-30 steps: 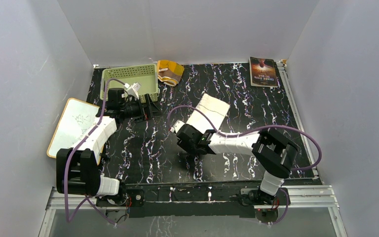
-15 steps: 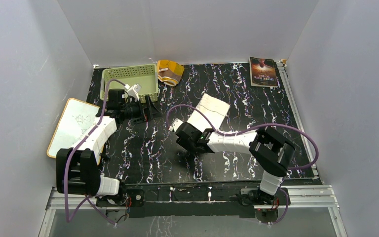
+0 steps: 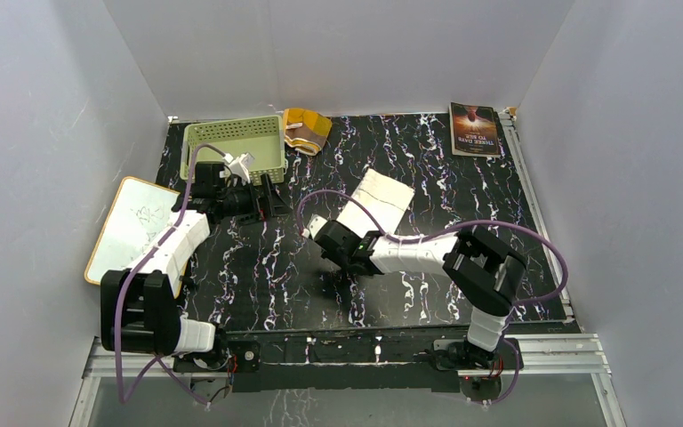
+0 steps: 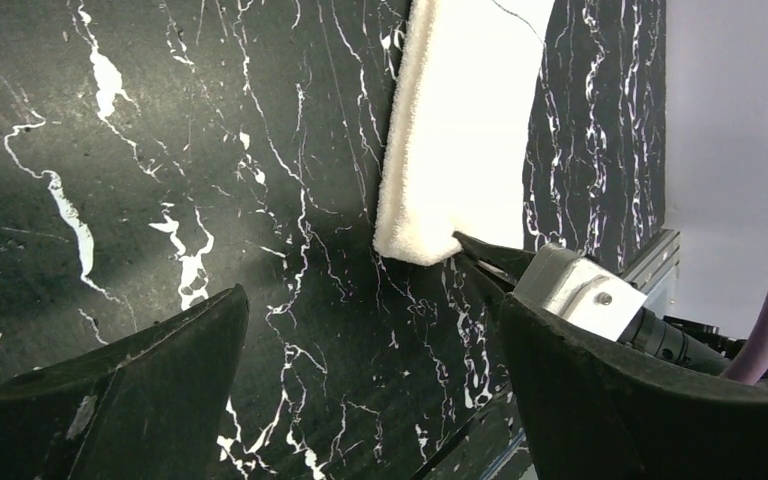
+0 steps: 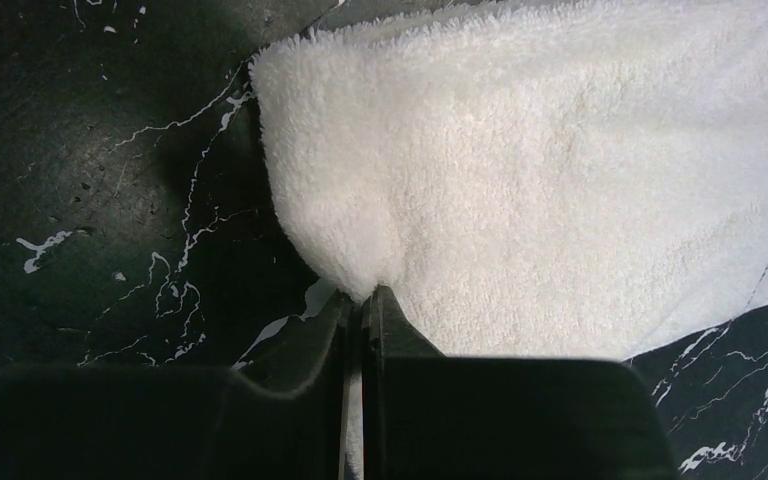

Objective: Roll the towels
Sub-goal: Roll the towel at the center of the board.

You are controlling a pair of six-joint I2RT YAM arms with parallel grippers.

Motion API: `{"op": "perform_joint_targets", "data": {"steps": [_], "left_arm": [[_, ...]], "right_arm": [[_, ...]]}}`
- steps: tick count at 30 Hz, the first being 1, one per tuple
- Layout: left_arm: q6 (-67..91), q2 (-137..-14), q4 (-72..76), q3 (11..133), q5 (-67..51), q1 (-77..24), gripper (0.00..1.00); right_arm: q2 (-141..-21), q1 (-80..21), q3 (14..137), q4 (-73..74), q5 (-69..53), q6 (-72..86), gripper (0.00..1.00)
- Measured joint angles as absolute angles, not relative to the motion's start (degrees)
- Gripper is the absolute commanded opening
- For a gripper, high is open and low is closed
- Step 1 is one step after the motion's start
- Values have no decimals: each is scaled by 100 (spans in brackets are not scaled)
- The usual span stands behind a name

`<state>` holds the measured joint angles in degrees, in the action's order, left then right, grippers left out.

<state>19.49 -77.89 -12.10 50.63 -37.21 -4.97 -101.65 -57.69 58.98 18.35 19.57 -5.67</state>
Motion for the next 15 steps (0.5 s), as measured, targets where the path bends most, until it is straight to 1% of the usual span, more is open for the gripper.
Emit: {"op": "perform_joint_targets", "data": {"steps": [3, 6, 12, 15], "left_arm": [[1905, -7686, -1334, 5057, -3636, -497, 95], [1857, -7498, -1398, 4995, -3612, -497, 95], [1769, -7076, -1511, 4676, -3809, -497, 95], [1756, -6989, -1559, 4587, -3839, -497, 95]], "right_arm": [[-10162, -5765, 5951, 1949, 1826, -493, 0], [-10097, -5706, 6023, 2106, 1288, -276, 0], [-9780, -5653, 6023, 2383, -587, 338, 0], [-9712, -5457, 6025, 2379, -1656, 639, 0]]}}
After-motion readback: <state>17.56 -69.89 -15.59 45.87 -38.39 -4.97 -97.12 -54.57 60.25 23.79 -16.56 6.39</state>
